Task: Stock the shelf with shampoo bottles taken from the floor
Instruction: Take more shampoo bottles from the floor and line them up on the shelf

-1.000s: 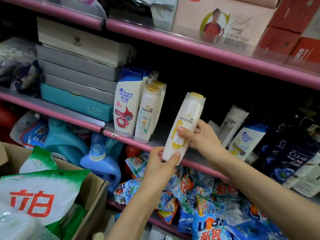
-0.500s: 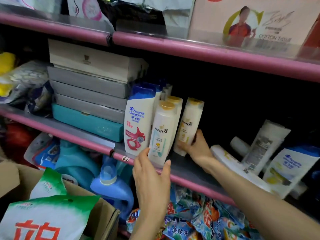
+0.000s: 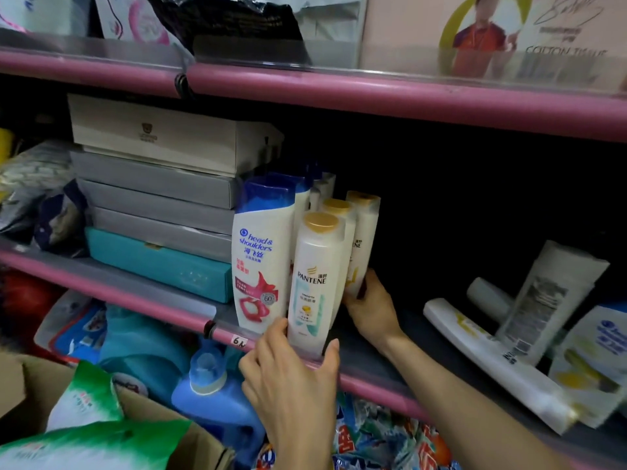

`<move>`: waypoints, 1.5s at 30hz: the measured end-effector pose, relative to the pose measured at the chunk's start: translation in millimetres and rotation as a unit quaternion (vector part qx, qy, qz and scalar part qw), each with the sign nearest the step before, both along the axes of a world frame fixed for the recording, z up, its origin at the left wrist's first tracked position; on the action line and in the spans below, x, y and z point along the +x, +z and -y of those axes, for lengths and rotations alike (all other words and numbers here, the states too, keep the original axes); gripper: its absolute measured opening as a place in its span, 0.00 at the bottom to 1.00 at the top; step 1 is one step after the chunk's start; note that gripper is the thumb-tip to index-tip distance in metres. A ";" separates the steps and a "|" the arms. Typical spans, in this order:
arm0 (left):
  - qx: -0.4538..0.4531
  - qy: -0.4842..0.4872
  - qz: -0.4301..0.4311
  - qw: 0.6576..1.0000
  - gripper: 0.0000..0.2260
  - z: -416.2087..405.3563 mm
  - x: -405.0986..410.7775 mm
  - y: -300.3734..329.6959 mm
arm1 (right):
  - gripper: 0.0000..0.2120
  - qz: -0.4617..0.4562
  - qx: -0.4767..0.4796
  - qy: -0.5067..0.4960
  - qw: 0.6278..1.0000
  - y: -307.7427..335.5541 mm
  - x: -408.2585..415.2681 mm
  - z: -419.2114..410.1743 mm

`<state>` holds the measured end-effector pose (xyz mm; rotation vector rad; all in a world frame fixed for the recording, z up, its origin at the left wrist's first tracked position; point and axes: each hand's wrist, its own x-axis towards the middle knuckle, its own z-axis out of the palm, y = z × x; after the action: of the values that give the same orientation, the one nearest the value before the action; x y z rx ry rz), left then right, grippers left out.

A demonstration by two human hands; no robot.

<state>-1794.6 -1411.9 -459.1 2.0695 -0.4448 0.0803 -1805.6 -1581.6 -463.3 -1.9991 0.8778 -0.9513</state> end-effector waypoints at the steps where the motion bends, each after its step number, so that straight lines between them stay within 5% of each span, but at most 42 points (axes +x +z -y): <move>1: -0.001 0.005 0.002 1.000 0.31 0.8 -0.3 0.8 | 0.12 0.000 0.001 0.005 1.000 -0.7 0.1 1.4; 23: 0.051 0.013 0.049 0.997 0.25 0.3 8.0 5.1 | 0.12 -0.006 0.021 0.042 0.999 -5.8 2.4 2.4; 28: 0.040 0.016 0.057 0.997 0.23 0.0 7.9 5.1 | 0.22 -0.006 0.047 0.037 0.998 4.5 -6.9 -7.8; 33: 0.037 0.018 0.061 0.997 0.23 1.5 7.3 2.1 | 0.13 0.025 0.013 0.050 0.998 10.4 -30.6 -28.0; 38: 0.037 0.017 0.063 0.997 0.23 2.1 7.7 0.4 | 0.19 0.009 0.070 0.125 0.990 13.6 -26.4 -36.2; 45: 0.039 0.018 0.060 0.997 0.23 3.2 7.2 -0.3 | 0.12 0.033 0.084 0.131 0.987 7.6 -14.4 -35.2</move>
<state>-1787.4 -1415.1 -459.4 2.1578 -0.4916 0.2124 -1819.9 -1546.4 -455.7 -1.8719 0.6186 -0.7633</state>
